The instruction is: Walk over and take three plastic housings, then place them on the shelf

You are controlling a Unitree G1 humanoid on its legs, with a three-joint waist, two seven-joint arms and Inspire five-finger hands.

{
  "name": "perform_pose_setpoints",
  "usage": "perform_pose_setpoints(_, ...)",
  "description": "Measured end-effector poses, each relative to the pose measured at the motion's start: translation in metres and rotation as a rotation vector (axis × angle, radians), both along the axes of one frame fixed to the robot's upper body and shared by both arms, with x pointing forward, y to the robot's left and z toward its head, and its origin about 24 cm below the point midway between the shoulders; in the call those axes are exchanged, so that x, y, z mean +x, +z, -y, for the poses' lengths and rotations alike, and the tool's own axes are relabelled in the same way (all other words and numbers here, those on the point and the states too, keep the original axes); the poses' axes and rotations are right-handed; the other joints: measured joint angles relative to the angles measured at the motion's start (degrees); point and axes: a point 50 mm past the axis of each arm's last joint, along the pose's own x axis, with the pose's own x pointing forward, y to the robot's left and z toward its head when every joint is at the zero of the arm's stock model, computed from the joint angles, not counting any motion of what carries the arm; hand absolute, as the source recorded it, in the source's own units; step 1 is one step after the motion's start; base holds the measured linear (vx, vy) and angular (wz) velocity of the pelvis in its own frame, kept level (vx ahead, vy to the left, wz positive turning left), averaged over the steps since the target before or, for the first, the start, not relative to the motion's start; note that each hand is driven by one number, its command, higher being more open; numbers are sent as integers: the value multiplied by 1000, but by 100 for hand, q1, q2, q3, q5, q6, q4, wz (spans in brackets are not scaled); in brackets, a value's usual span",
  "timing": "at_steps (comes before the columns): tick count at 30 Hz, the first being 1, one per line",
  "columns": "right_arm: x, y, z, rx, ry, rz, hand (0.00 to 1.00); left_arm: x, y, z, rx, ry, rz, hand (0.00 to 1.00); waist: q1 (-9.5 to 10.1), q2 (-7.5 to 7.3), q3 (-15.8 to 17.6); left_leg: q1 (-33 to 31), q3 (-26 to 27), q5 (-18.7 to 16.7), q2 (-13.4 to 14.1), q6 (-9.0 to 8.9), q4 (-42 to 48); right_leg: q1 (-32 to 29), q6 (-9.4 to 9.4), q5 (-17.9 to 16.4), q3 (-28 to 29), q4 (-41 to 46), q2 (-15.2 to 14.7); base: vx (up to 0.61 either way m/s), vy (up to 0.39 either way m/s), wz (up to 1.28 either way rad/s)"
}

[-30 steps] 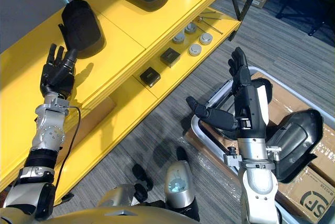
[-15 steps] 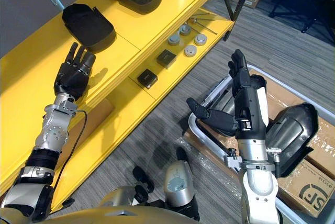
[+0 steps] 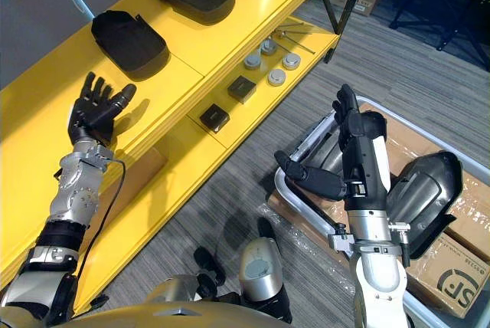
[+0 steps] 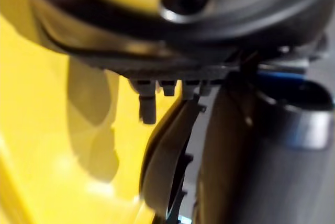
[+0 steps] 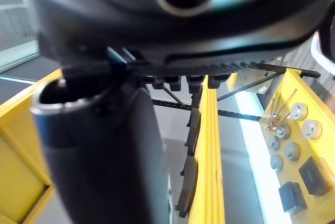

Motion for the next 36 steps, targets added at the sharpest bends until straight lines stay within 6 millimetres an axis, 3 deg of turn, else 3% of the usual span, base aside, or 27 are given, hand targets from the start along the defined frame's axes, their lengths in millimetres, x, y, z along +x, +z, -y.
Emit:
perform_pose_setpoints(3, -4, -4, 0, 10, -6, -15, 100, -16, -1, -3, 16, 116, 2, 100, 16, -8, -7, 9, -117, 18, 12, 27, 3, 132, -24, 29, -129, -92, -1, 46, -10, 20)
perform_pose_setpoints(5, -7, -7, -1, 19, -17, -21, 100, -38, 1, 0, 33, 182, 34, 100, 108, -19, -13, 6, -204, 17, 15, 27, 0, 204, -30, 32, -212, -154, -1, 55, -8, 23)
perform_pose_setpoints(9, -11, -14, -9, 87, -43, -26, 100, -84, 14, 17, 49, 221, 160, 100, 411, -40, -124, 8, -442, 6, 12, 16, 0, 419, -45, 24, -468, -298, -21, 62, 0, 28)
perform_pose_setpoints(15, -11, -20, -22, 143, -53, -29, 100, -120, 30, 27, 108, 178, 321, 100, 807, -93, -549, 63, -723, 0, -30, 8, -56, 720, -81, -3, -814, -490, -66, 56, 7, 27)
perform_pose_setpoints(19, -12, -23, -26, 191, -79, -24, 100, -133, 28, 30, 133, 130, 336, 100, 973, -151, -831, 139, -834, 40, -69, -31, -217, 823, -80, -6, -922, -591, -75, 25, 10, 14)
perform_pose_setpoints(24, -12, -25, -29, 237, -112, -13, 100, -144, 20, 33, 147, 79, 307, 100, 1034, -245, -1046, 231, -942, 208, -117, -30, -529, 895, -76, -3, -1094, -686, -86, 18, 15, 14)
perform_pose_setpoints(28, -12, -25, -31, 247, -116, -12, 100, -143, 23, 38, 157, 8, 336, 100, 1143, -332, -1116, 265, -1025, 240, -126, -32, -578, 955, -78, -6, -1189, -687, -90, 12, 11, 10)
perform_pose_setpoints(36, -11, -32, -29, 287, -207, -46, 100, -145, 32, 53, 110, -152, 439, 100, 1214, -341, -1237, 209, -940, 234, -121, -40, -582, 859, -83, -3, -1116, -773, -75, 4, 10, -2)
